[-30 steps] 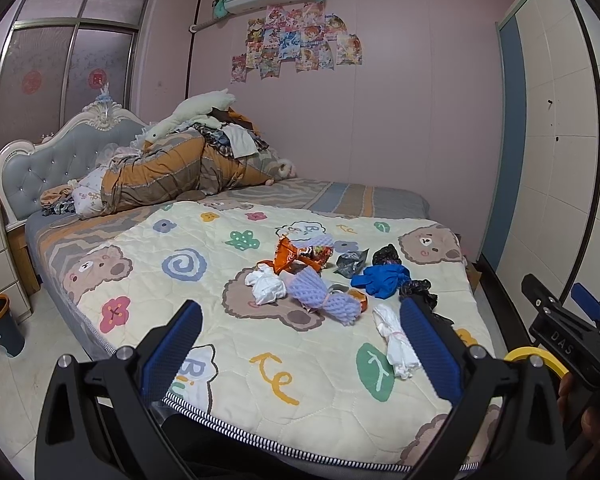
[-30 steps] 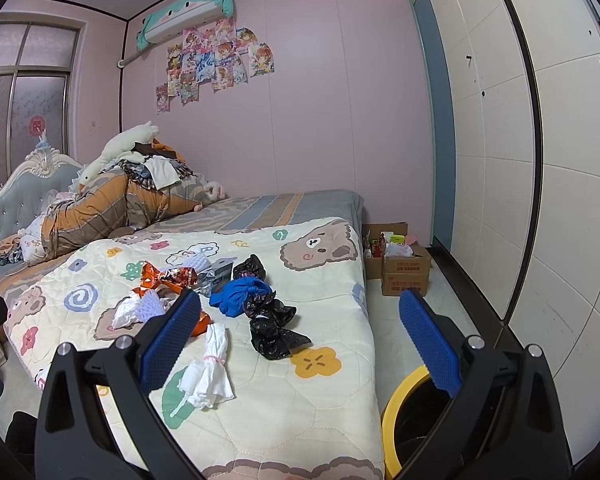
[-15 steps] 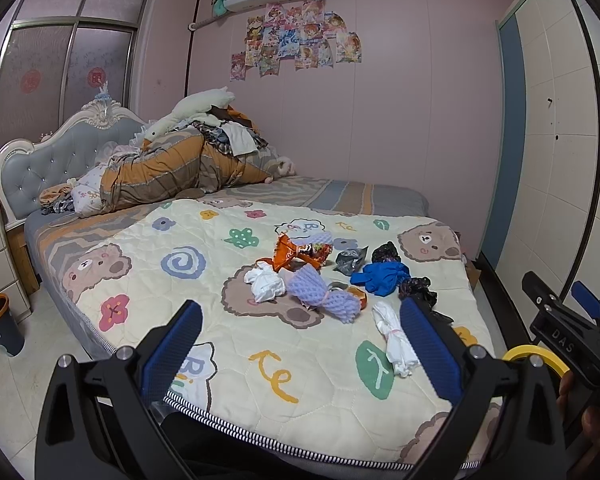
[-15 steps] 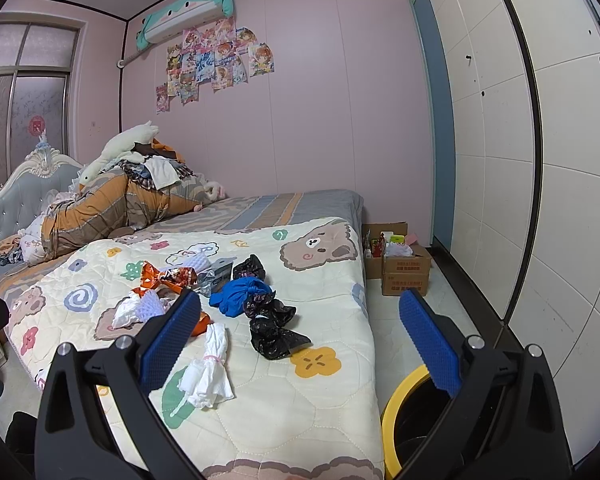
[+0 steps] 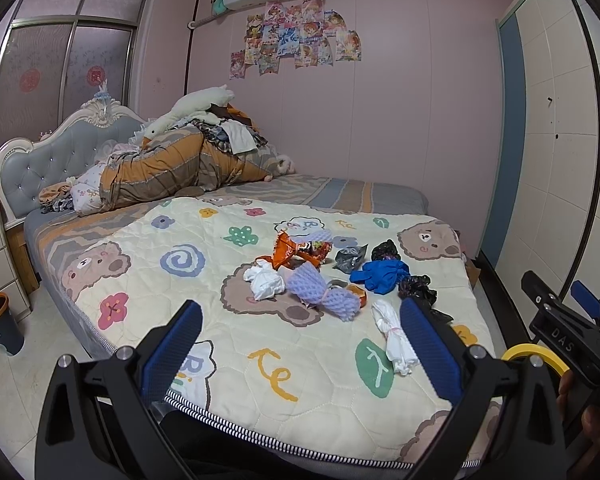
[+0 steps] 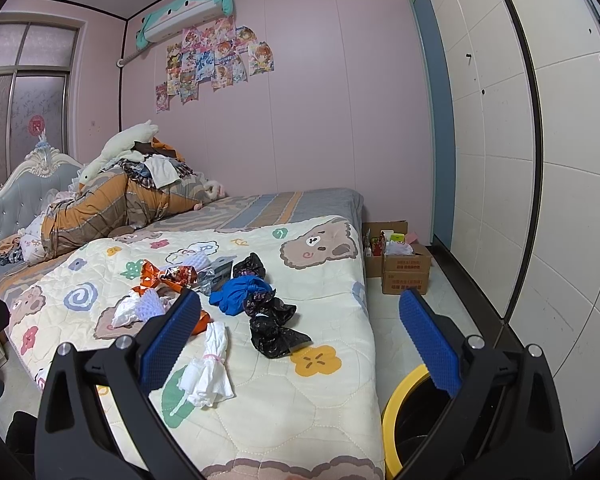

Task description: Collect trash

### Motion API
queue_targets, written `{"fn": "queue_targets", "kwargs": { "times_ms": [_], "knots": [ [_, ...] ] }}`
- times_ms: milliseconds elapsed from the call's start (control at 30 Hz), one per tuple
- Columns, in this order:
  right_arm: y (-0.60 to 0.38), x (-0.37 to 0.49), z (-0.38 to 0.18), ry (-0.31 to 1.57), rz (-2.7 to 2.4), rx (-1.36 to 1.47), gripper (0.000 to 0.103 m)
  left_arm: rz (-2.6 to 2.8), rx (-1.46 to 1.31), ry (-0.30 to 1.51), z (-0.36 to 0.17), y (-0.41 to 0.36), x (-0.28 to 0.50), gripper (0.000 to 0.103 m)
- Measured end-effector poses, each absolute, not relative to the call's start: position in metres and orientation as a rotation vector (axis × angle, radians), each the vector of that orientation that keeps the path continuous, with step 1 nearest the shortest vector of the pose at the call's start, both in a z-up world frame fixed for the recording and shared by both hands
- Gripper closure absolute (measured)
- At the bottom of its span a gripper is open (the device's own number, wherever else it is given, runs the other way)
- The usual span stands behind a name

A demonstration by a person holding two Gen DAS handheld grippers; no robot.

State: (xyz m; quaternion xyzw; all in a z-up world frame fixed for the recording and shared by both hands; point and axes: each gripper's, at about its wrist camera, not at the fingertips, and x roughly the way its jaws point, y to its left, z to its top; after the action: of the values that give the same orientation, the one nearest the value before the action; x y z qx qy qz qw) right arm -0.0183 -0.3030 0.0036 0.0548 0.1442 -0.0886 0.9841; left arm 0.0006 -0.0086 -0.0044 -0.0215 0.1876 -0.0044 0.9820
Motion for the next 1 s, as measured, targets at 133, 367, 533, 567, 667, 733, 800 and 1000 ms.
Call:
{"fn": "queue_targets", "kwargs": {
  "times_ms": [133, 367, 533, 567, 667, 733, 800, 1000],
  "knots": [
    [-0.3036, -0.0182, 0.0038, 0.290, -0.178, 0.112, 0.008, -0.010, -0.043, 0.378, -0.0049, -0.0082, 0.0009, 0.007],
    [-0.3025, -0.0194, 0.0015, 0.290, -0.181, 0.112, 0.008, -0.010, -0.042, 0.380, -0.0064, -0.0088, 0.0008, 0.007],
    [-0.3025, -0.0192, 0.0010, 0.293, -0.181, 0.113, 0.008, -0.010, -0.042, 0.380, -0.0062, -0.0089, 0.0011, 0.007],
    [-0.3028, -0.0193, 0.0014, 0.291, -0.180, 0.113, 0.008, -0.010, -0.042, 0.381, -0.0073, -0.0095, 0.0006, 0.007],
    [-0.3028, -0.0193, 0.0013, 0.291, -0.180, 0.113, 0.008, -0.009, -0.042, 0.381, -0.0060, -0.0089, 0.0012, 0.007],
    [-0.3027, -0.0192, 0.0013, 0.292, -0.181, 0.113, 0.008, -0.010, -0.042, 0.382, -0.0068, -0.0092, 0.0010, 0.007],
    [-0.3025, -0.0197, 0.0015, 0.293, -0.184, 0.112, 0.008, -0.010, -0.043, 0.384, -0.0093, -0.0100, 0.0000, 0.007],
    [-0.3012, -0.0199, -0.0007, 0.298, -0.185, 0.114, 0.008, -0.011, -0.044, 0.386, -0.0139, -0.0108, -0.0034, 0.007]
  ]
}}
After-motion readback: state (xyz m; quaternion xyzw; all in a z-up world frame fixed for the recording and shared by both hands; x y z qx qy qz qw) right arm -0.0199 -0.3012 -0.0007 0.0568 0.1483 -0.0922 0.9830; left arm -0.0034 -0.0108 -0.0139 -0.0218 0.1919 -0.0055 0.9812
